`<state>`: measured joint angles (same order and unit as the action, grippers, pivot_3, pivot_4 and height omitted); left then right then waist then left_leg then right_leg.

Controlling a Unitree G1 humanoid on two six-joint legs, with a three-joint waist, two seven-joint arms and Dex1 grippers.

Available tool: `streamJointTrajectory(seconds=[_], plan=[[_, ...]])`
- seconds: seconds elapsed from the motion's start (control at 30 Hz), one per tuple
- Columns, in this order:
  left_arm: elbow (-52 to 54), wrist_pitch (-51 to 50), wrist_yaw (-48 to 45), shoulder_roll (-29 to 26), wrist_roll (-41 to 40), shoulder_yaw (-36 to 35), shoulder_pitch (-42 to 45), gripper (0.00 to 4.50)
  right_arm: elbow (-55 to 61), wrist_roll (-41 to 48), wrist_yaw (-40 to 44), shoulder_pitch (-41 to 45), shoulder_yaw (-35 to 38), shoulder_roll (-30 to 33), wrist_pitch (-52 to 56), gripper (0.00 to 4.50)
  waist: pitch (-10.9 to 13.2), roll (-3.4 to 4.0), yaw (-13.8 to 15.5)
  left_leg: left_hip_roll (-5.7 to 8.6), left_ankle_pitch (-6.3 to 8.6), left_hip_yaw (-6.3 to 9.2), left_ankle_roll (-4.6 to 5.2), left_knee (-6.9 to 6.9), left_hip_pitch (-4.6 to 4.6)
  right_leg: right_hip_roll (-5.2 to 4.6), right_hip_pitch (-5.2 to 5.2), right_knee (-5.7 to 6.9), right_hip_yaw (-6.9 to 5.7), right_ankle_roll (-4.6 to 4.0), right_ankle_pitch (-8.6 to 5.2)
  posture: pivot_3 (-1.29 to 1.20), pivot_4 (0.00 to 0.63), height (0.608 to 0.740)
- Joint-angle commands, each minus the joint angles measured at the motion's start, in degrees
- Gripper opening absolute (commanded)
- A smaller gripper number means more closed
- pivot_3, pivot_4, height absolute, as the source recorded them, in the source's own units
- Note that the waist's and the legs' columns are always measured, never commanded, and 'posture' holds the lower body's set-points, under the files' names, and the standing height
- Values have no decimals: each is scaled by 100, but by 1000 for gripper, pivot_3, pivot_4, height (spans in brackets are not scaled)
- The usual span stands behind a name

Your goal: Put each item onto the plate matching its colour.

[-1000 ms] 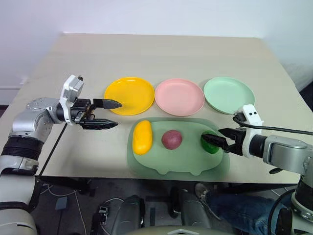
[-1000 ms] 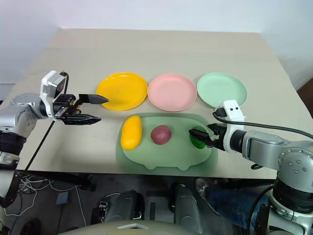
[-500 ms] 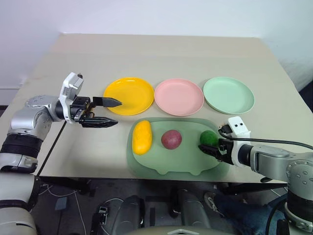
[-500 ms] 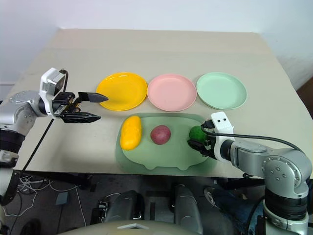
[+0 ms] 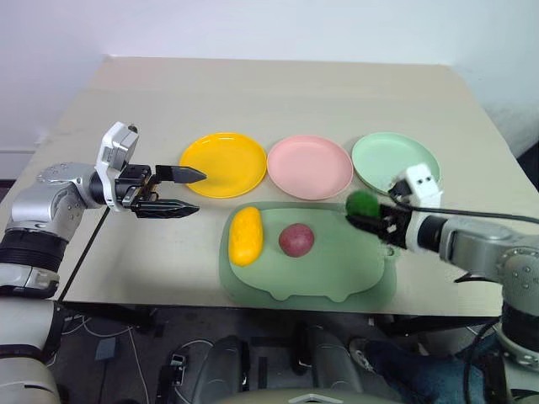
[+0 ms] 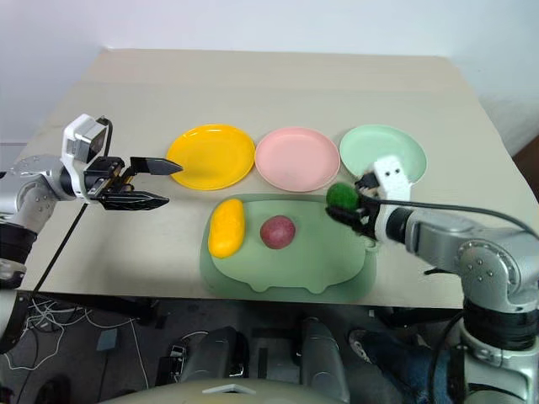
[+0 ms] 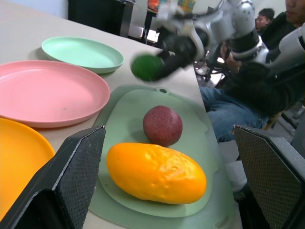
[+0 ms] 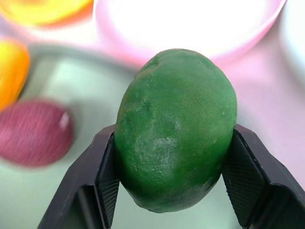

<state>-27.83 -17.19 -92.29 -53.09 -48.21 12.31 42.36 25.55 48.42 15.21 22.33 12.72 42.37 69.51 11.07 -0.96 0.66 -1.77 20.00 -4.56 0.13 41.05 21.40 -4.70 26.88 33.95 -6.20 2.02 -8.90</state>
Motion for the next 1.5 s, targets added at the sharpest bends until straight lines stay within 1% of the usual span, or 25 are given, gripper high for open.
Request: streamJointTrajectory(seconds=[0.03,0.3,0.4,0.47,0.53,0.6,0.63,0.7,0.73,0.83,0.93,1.03,1.1,1.13,1.17,1.23,1.4,1.5], plan=[[97,4,-21,14,-75,-102,102,4500,-880,-816,285,405,-315,2,-994,2633,0,0,-5,0,0,-2,0,1,-1,0,0,-1,1,0,0,0,150,740],[171,-82,-21,-57,-96,-197,67,4500,-3243,-2242,428,1357,-613,-561,-2940,2633,2,3,-19,0,-1,-14,-1,-1,3,2,5,6,1,-2,2,0,150,740],[261,-112,-21,-117,-100,-274,-20,4500,-3855,-2451,474,1519,-512,-671,-3272,2633,2,3,-16,0,-1,-14,-1,0,4,1,5,6,1,-1,2,0,150,740],[287,-149,-21,-152,-100,-327,-58,4500,-4212,-2513,499,1610,-478,-736,-3243,2633,2,3,-18,0,-1,-13,-1,-1,5,1,4,5,0,-2,2,0,150,740],[302,-186,-21,-158,-97,-353,-98,4500,-4685,-2785,384,1779,-499,-785,-3591,2633,2,4,-25,-1,-1,-14,-1,-1,4,1,4,5,0,-1,2,0,150,740],[320,-172,-21,-129,-45,-394,-118,4500,-5443,-2933,154,2042,-360,-820,-3742,3342,3,4,-35,0,-1,-15,-1,-1,4,0,4,6,0,-2,2,0,150,740],[332,-200,-21,-112,-54,-433,-113,4500,-5711,-3089,42,2112,-369,-800,-3961,3587,3,5,-34,0,-1,-16,-1,0,4,0,4,6,1,-1,2,0,150,740],[342,-216,-21,-101,-44,-463,-105,4500,-5944,-3097,162,2270,-313,-837,-4152,4239,4,6,-40,0,-1,-15,-1,-1,4,0,4,6,0,-2,2,0,150,740],[355,-221,-21,-113,-40,-464,-114,4500,-5958,-3145,168,2334,-323,-849,-4217,4476,4,6,-48,0,-1,-15,-1,-3,4,0,5,6,1,-2,2,0,150,740],[345,-241,-21,-138,-36,-473,-103,4500,-5670,-3185,366,2365,-419,-853,-4108,4476,4,7,-114,-1,-1,-15,-2,-3,4,0,6,7,1,-2,2,0,150,740],[344,-252,-21,-128,-42,-495,-110,4500,-5130,-2967,565,2289,-273,-865,-3905,4476,5,8,-141,-2,-1,-14,-2,-3,4,0,6,8,1,-2,2,0,150,740],[371,-243,-21,-101,-35,-506,-143,4500,-4553,-2482,714,2268,106,-963,-3637,4476,5,9,-139,-3,-2,-15,-3,-5,7,1,12,11,2,-2,2,0,150,740],[369,-251,-21,-81,-39,-507,-139,4500,-4065,-2190,1108,2093,221,-962,-3663,4476,5,9,-137,-3,-2,-15,-3,-6,7,1,12,11,2,-2,2,0,150,740],[373,-250,-21,-73,-45,-499,-133,4500,-3863,-1951,1287,2013,301,-956,-3462,4476,5,9,-132,-4,-2,-15,-3,-6,7,1,12,12,1,-1,2,0,150,740],[360,-240,-21,-51,-31,-492,-123,4500,-3588,-1579,1516,1900,410,-947,-3119,4476,5,9,-125,-4,-2,-15,-2,-6,7,1,12,11,1,-1,2,0,150,740],[326,-222,-21,-20,-9,-471,-82,4500,-3028,-1125,1896,1639,433,-830,-2601,4476,5,8,-103,-3,-1,-13,-2,-5,7,-1,9,11,1,-1,2,0,150,740],[259,-186,-21,32,30,-444,0,4500,-1734,-875,2772,726,55,-299,-2283,4476,5,9,-87,-1,-1,-13,-1,-3,6,-3,7,11,0,0,2,0,150,740],[226,-181,-21,41,31,-410,32,4500,-1085,-751,3314,128,-153,-13,-2284,4476,5,8,-89,-1,-1,-12,-1,-3,3,-2,7,11,1,0,2,0,150,740]])
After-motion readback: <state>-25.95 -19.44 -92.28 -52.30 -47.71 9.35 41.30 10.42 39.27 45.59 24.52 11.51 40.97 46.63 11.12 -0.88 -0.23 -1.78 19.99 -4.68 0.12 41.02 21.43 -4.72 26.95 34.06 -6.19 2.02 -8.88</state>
